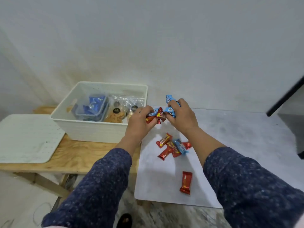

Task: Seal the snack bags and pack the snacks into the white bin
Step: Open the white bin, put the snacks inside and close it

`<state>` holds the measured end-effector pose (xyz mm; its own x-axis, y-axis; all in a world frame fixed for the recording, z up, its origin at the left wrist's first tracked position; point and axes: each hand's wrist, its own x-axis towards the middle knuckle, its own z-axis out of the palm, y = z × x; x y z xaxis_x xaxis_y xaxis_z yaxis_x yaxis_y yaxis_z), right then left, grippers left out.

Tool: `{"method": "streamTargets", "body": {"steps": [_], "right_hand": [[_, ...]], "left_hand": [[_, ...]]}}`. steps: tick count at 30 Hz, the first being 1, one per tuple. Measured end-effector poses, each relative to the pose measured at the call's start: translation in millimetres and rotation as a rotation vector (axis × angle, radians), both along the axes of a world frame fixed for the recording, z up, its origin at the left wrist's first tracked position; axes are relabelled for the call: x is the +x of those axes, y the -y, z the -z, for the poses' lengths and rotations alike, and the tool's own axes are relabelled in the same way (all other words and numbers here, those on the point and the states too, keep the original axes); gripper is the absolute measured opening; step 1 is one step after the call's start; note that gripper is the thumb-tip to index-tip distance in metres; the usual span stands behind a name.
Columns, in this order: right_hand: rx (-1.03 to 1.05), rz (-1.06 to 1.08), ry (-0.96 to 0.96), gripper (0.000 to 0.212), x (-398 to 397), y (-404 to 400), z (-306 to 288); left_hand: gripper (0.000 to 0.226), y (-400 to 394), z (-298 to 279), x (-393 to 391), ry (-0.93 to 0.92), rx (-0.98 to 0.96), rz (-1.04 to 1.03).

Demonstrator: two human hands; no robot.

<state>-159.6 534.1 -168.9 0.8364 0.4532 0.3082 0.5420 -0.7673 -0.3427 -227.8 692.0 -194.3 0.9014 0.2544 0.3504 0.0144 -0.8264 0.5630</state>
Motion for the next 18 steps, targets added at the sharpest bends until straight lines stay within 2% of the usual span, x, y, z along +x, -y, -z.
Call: {"method": "streamTargets", "body": {"steps": [6,12,15,18], "right_hand": [[0.046,-0.070,-0.037,0.038,2.0,-126.5,-8.5],[-0.085,-0.075,-0.247,0.037,10.6,-206.9,22.1],[-0.269,-0.061,-0.387,0.054,16.3,-225.7,35.7],[-0.323,-0.032,-0.421,0.072,20.8,-225.7,40.4]], "left_hand": [[0.031,-112.7,-8.0,6.0,-0.048,-0.024,-0.064],[0.035,-208.1,6.3,20.2,-0.360,-0.027,0.042],[0.056,-230.8,19.1,29.6,-0.604,-0.032,0.119],[0.076,-237.6,31.6,40.8,-0.665,0.010,0.160]]}}
